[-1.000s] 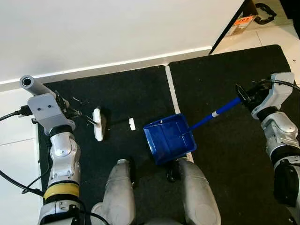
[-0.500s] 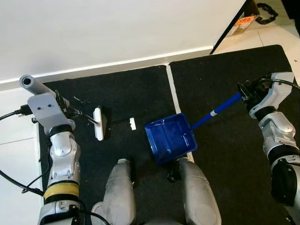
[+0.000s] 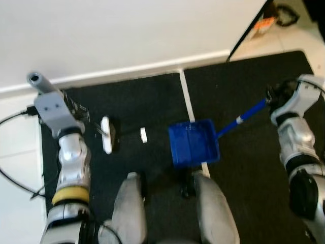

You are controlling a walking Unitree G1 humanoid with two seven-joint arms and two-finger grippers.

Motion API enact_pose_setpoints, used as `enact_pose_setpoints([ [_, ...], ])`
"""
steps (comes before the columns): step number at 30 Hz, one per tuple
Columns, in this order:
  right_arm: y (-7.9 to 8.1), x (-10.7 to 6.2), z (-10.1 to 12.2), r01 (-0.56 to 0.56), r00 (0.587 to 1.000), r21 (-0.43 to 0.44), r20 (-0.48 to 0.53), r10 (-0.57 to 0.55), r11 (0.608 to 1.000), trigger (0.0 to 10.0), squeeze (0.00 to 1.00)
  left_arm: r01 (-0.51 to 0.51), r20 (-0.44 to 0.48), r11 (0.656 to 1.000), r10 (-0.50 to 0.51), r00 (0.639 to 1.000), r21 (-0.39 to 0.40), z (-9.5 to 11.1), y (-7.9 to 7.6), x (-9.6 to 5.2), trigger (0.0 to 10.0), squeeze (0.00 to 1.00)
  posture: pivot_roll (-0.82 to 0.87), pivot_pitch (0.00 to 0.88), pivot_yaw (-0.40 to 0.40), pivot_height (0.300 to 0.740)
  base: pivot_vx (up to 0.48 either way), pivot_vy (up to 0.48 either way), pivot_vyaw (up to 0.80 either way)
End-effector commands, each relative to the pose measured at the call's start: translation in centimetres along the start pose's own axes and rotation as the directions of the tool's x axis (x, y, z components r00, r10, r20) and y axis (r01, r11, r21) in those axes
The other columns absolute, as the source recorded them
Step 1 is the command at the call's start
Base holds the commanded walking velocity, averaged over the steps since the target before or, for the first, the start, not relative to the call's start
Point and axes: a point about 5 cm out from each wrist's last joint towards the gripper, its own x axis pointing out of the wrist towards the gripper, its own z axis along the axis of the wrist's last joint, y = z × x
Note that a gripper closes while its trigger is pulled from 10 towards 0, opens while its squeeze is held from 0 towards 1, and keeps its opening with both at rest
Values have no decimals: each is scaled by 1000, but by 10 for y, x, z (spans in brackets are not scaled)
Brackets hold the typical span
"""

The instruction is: Sweep floor

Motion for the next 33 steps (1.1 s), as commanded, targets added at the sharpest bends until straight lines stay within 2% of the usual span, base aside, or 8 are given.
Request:
enact_pose_setpoints([
  [1, -7, -2, -2, 88, 996, 46, -3, -88, 995, 10000, 0, -16, -117, 1000, 18, 993, 25, -26, 3, -13, 10000, 0, 89, 209, -73, 740, 0, 0, 0],
  [3, -6, -2, -4, 158, 987, 14, -20, -157, 987, 10000, 0, -14, -122, 1000, 17, 992, 22, -27, 2, -12, 10000, 0, 84, 195, -61, 740, 0, 0, 0],
  [5, -6, -2, -5, 176, 984, -8, -22, -176, 984, 10000, 0, -14, -124, 1000, 16, 992, 21, -28, 1, -12, 10000, 0, 84, 195, -61, 740, 0, 0, 0],
  [6, -2, -2, -7, 127, 992, 20, -20, -127, 992, 10000, 0, -11, -126, 1000, 13, 992, 20, -28, 1, -12, 10000, 0, 82, 193, -58, 740, 0, 0, 0],
  [13, 18, -5, -13, 34, 999, -43, -1, -34, 998, 10000, 0, 6, -117, 1000, -3, 993, 25, -28, -5, -9, 10000, 0, 80, 195, -59, 740, 0, 0, 0],
  [18, 34, -6, -17, -65, 998, 10, -8, 65, 998, 10000, 0, 17, -118, 999, -12, 993, 42, -29, -6, -7, 10000, 0, 79, 207, -67, 740, 0, 0, 0],
  [24, 38, -6, -19, -96, 995, 82, -5, 97, 992, 10000, 0, 10, -118, 999, -5, 993, 45, -30, -5, -7, 10000, 0, 81, 209, -75, 740, 0, 0, 0],
  [33, 49, -6, -20, -157, 988, 37, -7, 157, 987, 10000, 0, 3, -100, 999, 2, 995, 49, -29, -2, -7, 10000, 0, 94, 248, -85, 740, 0, 0, 0],
])
